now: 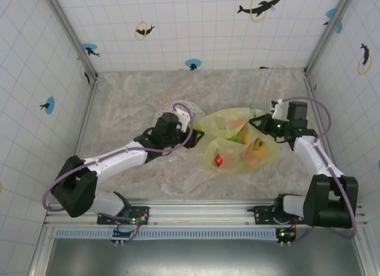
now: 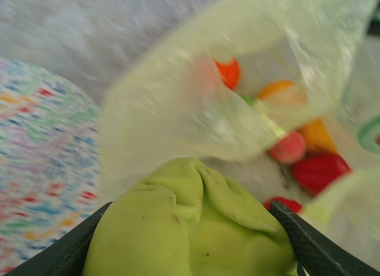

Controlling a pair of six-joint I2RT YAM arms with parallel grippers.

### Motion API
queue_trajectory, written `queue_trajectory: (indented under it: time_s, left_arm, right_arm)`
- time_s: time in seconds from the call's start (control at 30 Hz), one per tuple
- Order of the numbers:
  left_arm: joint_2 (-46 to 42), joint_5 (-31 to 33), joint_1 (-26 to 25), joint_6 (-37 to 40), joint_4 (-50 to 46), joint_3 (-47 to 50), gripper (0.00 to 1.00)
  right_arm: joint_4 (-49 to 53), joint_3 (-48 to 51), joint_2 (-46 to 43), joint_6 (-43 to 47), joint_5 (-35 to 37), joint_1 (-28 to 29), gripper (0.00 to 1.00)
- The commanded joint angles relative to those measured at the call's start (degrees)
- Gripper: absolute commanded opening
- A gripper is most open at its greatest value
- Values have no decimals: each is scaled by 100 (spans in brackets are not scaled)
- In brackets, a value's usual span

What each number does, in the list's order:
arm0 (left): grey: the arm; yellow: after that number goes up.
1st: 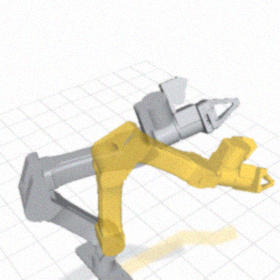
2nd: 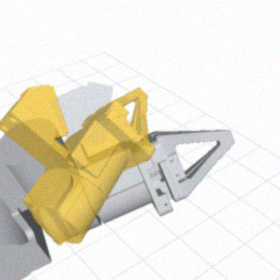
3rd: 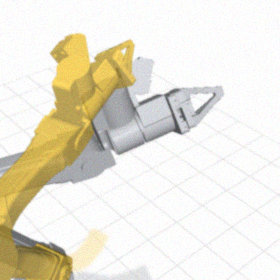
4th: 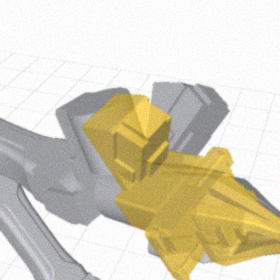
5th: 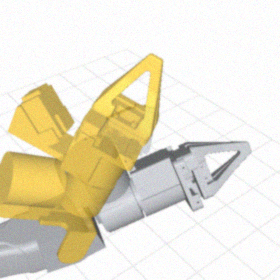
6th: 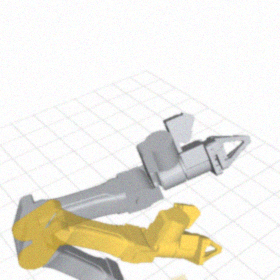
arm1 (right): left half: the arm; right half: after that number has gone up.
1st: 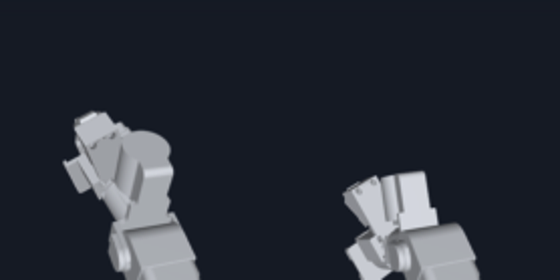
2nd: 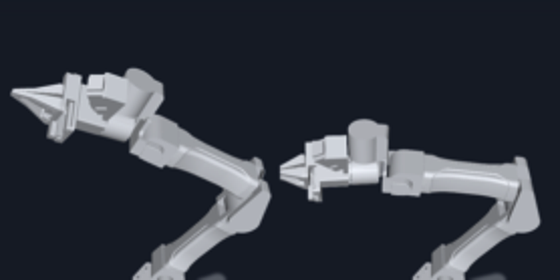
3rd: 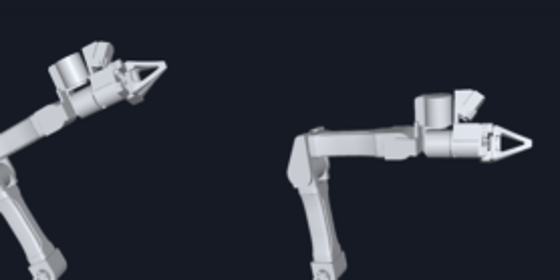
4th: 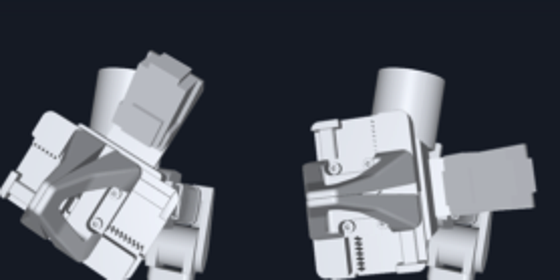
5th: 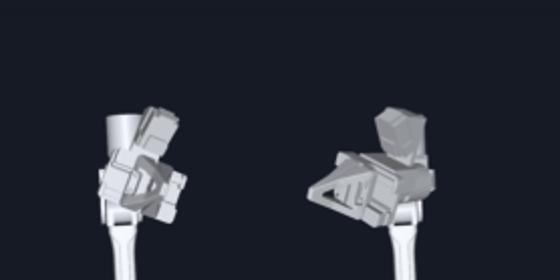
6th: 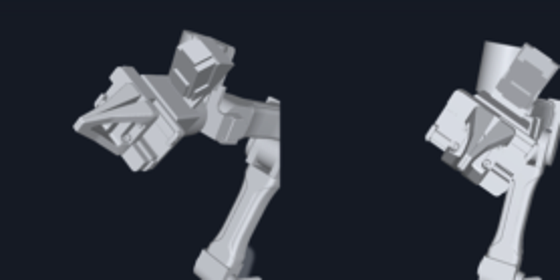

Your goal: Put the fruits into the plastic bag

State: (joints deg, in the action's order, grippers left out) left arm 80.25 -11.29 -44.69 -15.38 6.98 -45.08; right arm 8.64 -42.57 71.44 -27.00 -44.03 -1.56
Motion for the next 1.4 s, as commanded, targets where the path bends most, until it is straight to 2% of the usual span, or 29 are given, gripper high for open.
queue_trajectory:
  time_s: [0.0,0.2,0.43,0.6,0.93,1.13,1.37]
  left_arm:
    - [306,-269,-320,-262,224,55,56]
    - [1159,-449,-663,-289,419,-465,55]
    - [2092,-975,-869,-382,668,-1390,56]
    - [2639,-1107,-991,-460,741,-1989,57]
    - [3293,-1281,-1065,-720,984,-2687,63]
    - [3355,-1265,-1066,-708,994,-2752,69]
    - [3342,-1135,-1060,-567,833,-2743,72]
  right_arm:
    - [-161,56,-59,-42,-91,-2,0]
    - [-241,99,-69,-121,-87,84,0]
    - [-287,156,-103,-156,-68,156,0]
    - [-311,196,-85,-165,-69,170,0]
    - [-342,222,-35,-148,-69,180,0]
    - [-364,257,-18,-148,-68,175,0]
    - [-397,275,-12,-157,-71,176,0]
